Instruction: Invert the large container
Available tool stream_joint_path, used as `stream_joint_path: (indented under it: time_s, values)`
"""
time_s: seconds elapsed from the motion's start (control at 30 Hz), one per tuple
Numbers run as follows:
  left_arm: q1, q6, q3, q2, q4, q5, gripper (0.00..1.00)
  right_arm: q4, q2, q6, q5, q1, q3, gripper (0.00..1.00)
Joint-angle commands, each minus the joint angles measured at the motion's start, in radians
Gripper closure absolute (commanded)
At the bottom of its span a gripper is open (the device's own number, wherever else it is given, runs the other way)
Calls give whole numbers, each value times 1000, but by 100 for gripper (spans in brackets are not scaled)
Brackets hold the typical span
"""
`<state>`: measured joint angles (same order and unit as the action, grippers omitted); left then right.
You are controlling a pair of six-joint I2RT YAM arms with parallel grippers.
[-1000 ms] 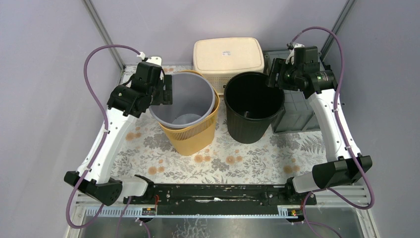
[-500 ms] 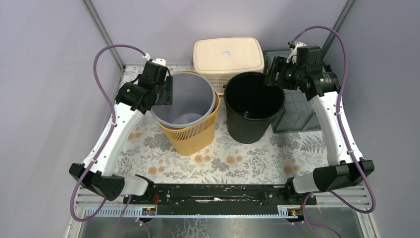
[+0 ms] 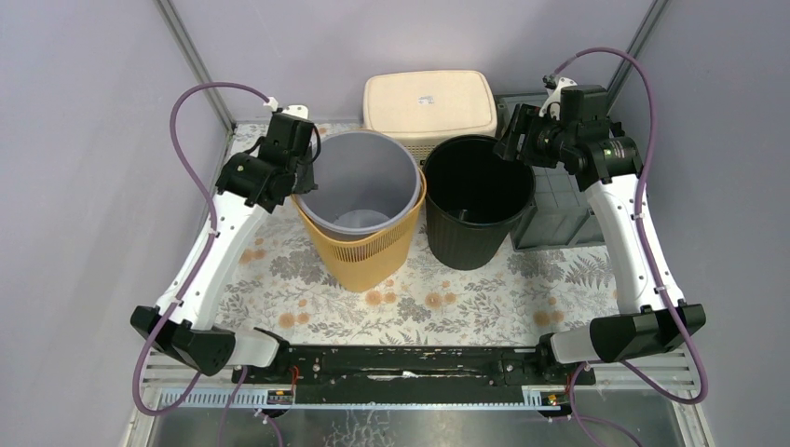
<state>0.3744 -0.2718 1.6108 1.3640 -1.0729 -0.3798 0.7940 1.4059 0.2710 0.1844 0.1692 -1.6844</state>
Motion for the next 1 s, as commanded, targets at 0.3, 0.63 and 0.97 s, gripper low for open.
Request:
stream_joint_path:
  time_s: [0.3,0.63,0.97]
  values:
    - [8,-28,151,23,-25,37,100,-58,-60,27,45,0,6,29]
    - [8,-48,291,-2,-28,60,100,-52,-71,32,51,-1,-4,29]
    - [8,-61,483,-16,-4,124,100,-52,-83,39,58,0,-10,29]
